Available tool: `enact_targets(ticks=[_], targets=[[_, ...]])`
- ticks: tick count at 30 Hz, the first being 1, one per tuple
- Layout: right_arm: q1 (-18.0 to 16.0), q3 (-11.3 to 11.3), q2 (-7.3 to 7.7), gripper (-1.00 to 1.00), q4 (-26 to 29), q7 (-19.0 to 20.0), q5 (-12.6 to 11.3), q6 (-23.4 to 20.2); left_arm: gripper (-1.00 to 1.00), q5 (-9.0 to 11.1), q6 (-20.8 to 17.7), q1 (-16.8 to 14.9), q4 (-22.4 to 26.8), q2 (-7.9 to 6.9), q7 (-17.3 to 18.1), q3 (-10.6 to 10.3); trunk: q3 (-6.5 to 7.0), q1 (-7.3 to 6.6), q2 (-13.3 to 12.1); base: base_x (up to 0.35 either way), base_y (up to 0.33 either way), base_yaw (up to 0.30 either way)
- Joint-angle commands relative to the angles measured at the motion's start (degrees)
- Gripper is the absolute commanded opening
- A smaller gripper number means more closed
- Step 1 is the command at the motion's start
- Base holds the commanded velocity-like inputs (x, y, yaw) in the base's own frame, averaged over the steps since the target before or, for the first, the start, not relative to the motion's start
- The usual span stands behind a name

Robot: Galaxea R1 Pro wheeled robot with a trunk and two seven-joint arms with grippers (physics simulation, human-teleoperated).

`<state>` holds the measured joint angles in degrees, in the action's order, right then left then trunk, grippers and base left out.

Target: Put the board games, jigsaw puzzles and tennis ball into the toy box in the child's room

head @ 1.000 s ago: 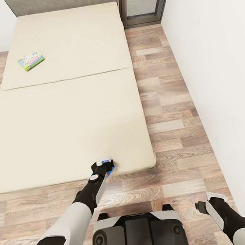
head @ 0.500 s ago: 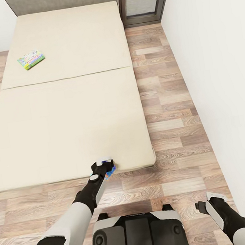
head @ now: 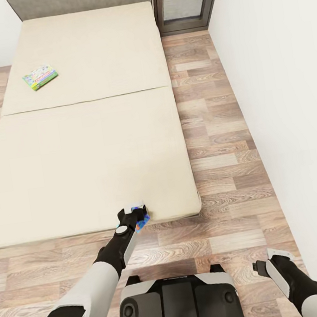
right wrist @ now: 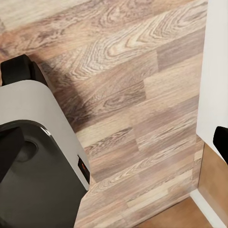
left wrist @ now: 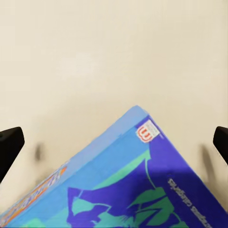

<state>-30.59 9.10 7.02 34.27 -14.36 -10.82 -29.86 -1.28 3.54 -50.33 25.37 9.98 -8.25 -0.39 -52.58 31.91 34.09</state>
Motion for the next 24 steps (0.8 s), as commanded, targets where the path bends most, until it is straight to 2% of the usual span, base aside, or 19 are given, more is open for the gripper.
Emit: enact_targets(ticks=[1, 24], targets=[[0.0, 0.0, 0.01, 1.00, 0.1, -0.4, -0.6, -0.2, 1.00, -0.1, 0.3, 0.0, -0.1, 0.02, -0.3, 0.0, -0.04, 0.02, 0.1, 0.000, 0.000, 0.000], [0.0, 0.0, 0.01, 1.00, 0.1, -0.4, -0.6, -0.2, 1.00, -0.1, 0.6, 0.0, -0.1, 0.02, -0.4, 0.0, -0.04, 0.02, 0.1, 0.000, 0.000, 0.000]])
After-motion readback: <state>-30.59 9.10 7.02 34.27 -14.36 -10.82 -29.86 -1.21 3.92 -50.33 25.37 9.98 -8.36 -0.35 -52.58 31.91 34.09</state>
